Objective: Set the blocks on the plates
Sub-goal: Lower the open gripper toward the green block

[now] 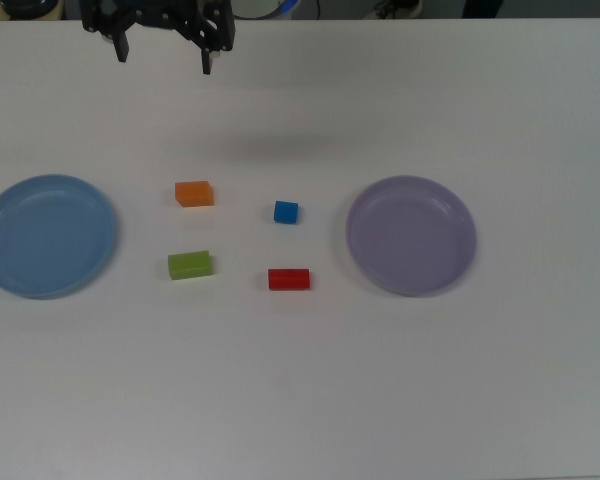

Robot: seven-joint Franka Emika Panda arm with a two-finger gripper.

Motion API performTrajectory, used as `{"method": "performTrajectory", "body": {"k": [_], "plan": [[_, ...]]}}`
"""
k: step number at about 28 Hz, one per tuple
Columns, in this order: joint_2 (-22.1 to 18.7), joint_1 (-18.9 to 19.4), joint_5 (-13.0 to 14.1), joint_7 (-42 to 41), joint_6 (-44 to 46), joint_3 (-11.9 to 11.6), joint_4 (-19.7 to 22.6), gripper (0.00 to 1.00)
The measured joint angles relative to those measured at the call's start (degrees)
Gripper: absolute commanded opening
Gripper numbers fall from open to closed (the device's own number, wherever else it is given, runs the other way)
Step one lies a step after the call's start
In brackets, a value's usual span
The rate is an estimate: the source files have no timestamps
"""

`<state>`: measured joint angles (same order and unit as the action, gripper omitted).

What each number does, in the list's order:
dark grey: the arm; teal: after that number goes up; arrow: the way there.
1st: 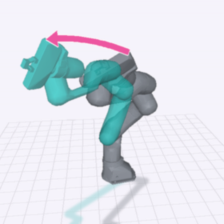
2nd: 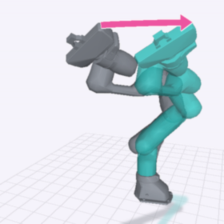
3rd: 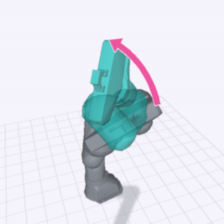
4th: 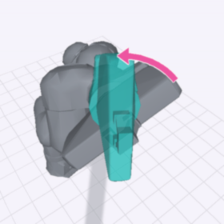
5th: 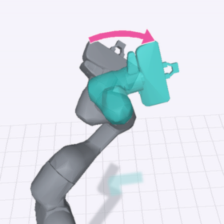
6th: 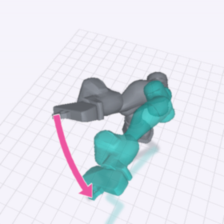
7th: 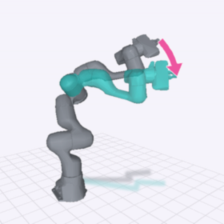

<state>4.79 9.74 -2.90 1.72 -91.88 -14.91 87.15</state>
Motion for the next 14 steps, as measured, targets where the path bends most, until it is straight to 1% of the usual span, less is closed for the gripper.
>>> {"method": "performTrajectory", "body": {"k": [5,9,14], "plan": [[0.68,0.00,1.01,-0.46,0.00,0.00,0.05,1.00],[2.06,-0.01,1.31,-1.09,-0.32,0.00,0.06,1.00],[4.90,-0.08,1.31,-6.17,-2.95,0.00,0.17,1.00]]}}
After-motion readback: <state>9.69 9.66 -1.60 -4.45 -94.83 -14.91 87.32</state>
